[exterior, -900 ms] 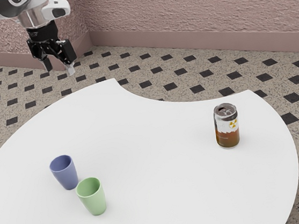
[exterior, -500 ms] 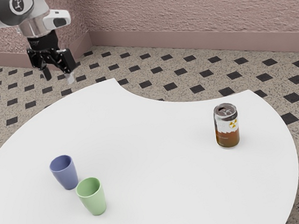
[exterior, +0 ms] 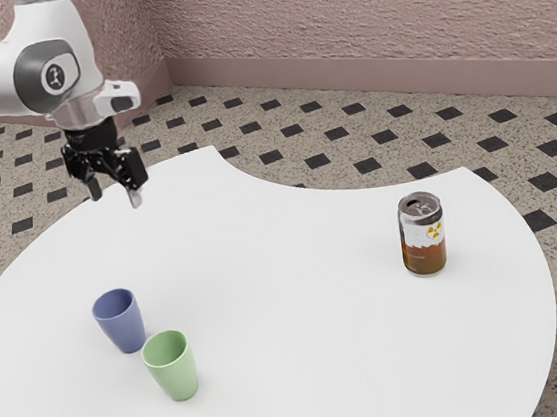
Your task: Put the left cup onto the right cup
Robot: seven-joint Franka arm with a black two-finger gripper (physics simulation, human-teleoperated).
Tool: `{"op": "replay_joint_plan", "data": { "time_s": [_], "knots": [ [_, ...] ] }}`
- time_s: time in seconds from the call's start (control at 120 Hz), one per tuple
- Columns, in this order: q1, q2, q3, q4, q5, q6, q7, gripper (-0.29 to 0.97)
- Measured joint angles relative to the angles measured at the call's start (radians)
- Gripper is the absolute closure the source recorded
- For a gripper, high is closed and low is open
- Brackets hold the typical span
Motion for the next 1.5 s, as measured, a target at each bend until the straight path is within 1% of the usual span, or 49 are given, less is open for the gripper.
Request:
{"op": "replay_joint_plan", "data": {
  "time_s": [0.158,0.408,0.733,1.042,1.242,1.5],
  "knots": [
    [0.026,0.003,0.008,-0.05,0.0,0.065,0.018,0.02],
    [0.021,0.003,0.029,-0.149,0.0,0.161,0.051,0.02],
    [0.045,0.006,0.044,-0.24,0.001,0.25,0.085,0.02],
    [0.034,-0.034,0.045,-0.363,0.002,0.327,0.104,0.02],
    [0.029,-0.036,0.045,-0.401,0.001,0.357,0.103,0.02],
    [0.041,-0.022,0.045,-0.406,0.002,0.382,0.094,0.02]
  ]
}}
